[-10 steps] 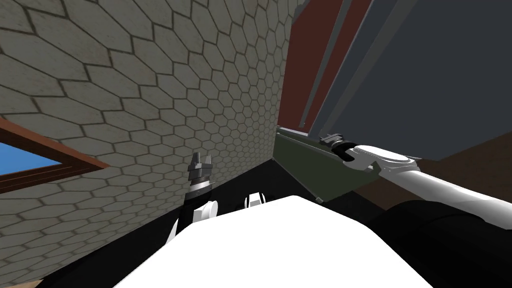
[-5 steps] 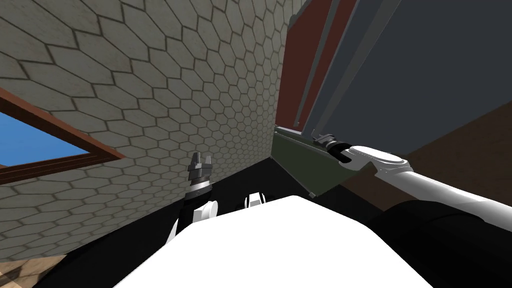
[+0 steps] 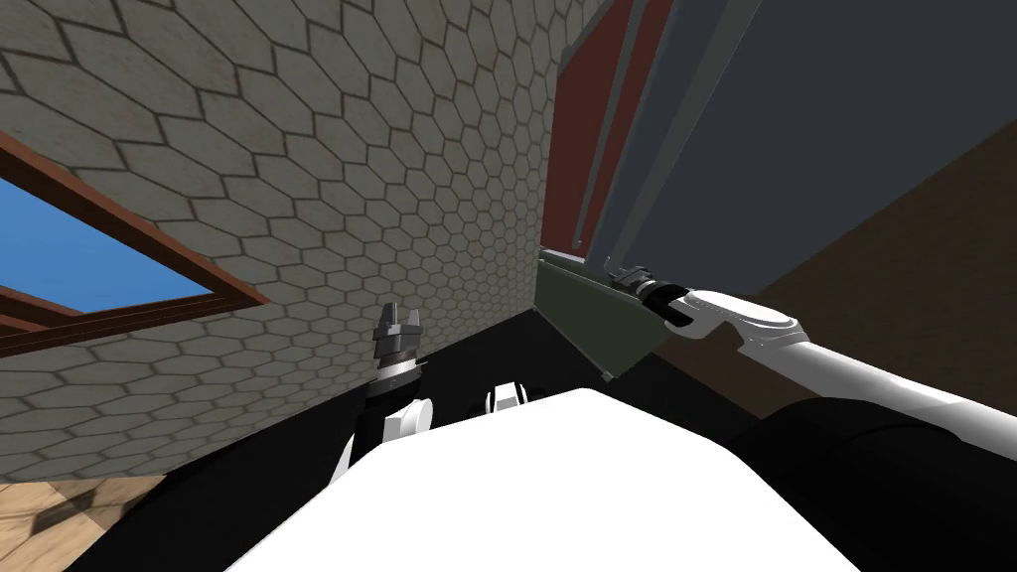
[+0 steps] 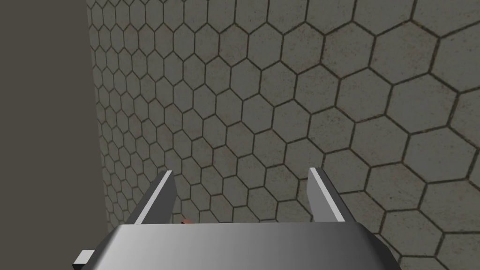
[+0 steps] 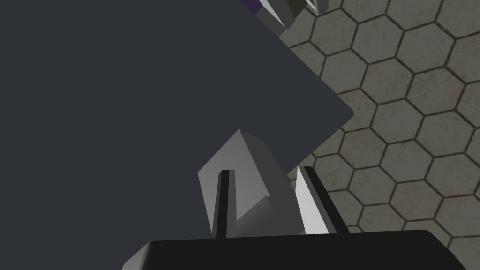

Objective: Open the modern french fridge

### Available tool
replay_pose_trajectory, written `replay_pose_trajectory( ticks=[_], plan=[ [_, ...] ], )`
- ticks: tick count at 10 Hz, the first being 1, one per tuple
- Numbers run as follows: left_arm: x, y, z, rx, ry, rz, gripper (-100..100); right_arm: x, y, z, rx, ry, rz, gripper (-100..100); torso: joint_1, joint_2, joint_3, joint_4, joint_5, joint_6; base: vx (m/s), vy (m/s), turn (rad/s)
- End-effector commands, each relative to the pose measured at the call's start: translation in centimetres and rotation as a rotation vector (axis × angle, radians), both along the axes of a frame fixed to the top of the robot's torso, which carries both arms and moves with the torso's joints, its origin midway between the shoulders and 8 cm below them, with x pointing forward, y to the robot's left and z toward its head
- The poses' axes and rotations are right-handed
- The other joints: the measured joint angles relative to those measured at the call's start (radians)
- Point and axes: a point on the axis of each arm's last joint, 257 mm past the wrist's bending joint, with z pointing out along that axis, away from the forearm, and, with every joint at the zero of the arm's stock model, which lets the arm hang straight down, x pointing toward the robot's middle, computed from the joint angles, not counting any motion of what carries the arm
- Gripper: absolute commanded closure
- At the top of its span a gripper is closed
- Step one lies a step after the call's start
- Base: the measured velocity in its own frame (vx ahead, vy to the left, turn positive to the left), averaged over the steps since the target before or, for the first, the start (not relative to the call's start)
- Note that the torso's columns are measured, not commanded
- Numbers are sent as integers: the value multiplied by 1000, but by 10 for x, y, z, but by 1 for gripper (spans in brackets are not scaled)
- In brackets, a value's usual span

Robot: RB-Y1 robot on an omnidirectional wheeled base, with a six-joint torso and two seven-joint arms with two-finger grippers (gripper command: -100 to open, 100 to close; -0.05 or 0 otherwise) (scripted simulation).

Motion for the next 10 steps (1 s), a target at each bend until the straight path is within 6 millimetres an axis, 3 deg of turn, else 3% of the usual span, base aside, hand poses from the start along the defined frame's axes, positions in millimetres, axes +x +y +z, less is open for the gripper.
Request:
replay_pose_trajectory(
  ticks=[1, 2, 3, 4, 6, 7, 9, 10],
  plan=[
    [0, 0, 0, 0, 0, 0, 0, 10, 47, 3, 0, 2, 114, 100, 3, -2, -1, -1, 0, -1, -240, -89, 18],
    [0, 0, 0, 0, 0, 0, 0, 7, 31, 0, -1, -2, 73, 100, 5, -4, -2, -1, 1, -1, -123, -35, 6],
    [0, 0, 0, 0, 0, 0, 0, 9, 68, -3, 1, 7, 162, 100, 4, -11, -7, -1, 3, 2, -157, -177, 8],
    [0, 0, 0, 0, 0, 0, 0, 9, 69, -3, 1, 7, 164, 100, -5, -7, -6, 0, 2, 1, -178, -193, 53],
    [0, 0, 0, 0, 0, 0, 0, 9, 102, -2, 2, 8, 242, 100, -3, -3, -2, 1, 1, 4, -164, -140, 34],
    [0, 0, 0, 0, 0, 0, 0, 9, 102, -2, 2, 7, 243, 100, -3, 0, 0, 1, 1, 6, -120, -89, 18],
    [0, 0, 0, 0, 0, 0, 0, 7, 135, -1, 2, 7, 322, 100, 1, -2, -2, 1, 2, 4, -103, -104, -3],
    [0, 0, 0, 0, 0, 0, 0, 7, 135, -1, 2, 7, 322, 100, 0, -2, -2, 2, 3, 2, -114, -111, 54]
  ],
)
